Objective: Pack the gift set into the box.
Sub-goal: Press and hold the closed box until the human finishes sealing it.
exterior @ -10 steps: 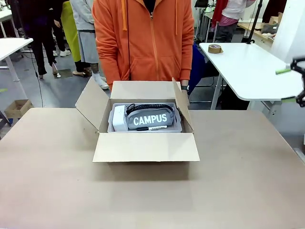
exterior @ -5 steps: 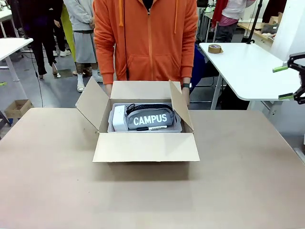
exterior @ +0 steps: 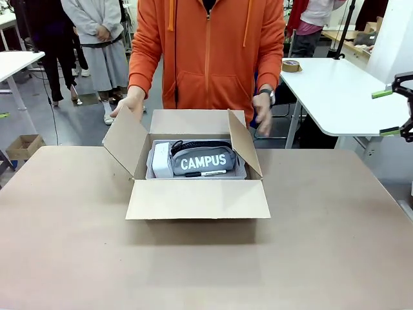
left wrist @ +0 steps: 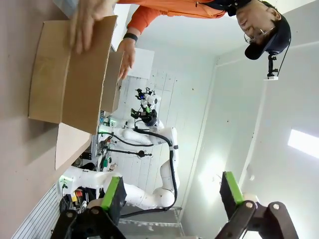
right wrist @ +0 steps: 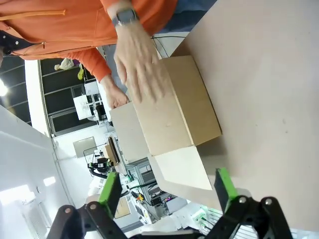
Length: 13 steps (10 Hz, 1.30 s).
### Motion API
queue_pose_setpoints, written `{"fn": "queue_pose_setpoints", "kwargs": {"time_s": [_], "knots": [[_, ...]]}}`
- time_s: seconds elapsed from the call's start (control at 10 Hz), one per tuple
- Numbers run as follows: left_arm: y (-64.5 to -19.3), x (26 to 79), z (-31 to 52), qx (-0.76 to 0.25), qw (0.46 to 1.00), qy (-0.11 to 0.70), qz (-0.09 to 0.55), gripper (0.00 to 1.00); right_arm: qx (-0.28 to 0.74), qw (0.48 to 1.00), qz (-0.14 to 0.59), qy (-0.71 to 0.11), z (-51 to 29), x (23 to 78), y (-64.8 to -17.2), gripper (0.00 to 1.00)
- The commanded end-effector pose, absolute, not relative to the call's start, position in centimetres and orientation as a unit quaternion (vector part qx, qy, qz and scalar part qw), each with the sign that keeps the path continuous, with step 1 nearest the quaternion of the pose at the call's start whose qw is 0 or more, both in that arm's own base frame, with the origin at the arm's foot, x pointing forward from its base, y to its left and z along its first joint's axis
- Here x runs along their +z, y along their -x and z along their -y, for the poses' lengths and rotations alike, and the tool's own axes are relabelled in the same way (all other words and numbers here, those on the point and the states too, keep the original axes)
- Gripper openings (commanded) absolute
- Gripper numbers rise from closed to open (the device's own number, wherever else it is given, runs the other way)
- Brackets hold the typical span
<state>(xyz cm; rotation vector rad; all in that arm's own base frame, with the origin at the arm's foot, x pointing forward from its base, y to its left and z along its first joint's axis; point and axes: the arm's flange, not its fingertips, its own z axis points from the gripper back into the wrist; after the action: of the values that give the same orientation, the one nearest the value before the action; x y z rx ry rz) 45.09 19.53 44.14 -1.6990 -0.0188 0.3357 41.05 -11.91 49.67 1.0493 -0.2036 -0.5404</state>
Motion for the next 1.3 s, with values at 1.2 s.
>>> {"fn": "queue_pose_setpoints", "kwargs": {"time_s": [1.2], "knots": [[-44.62,44.13,-19.45,0.141,0.65,0.747,0.006,1.0,-0.245,0.825,0.101,-0.499,11.91,49.61,-41.13,1.0]]}}
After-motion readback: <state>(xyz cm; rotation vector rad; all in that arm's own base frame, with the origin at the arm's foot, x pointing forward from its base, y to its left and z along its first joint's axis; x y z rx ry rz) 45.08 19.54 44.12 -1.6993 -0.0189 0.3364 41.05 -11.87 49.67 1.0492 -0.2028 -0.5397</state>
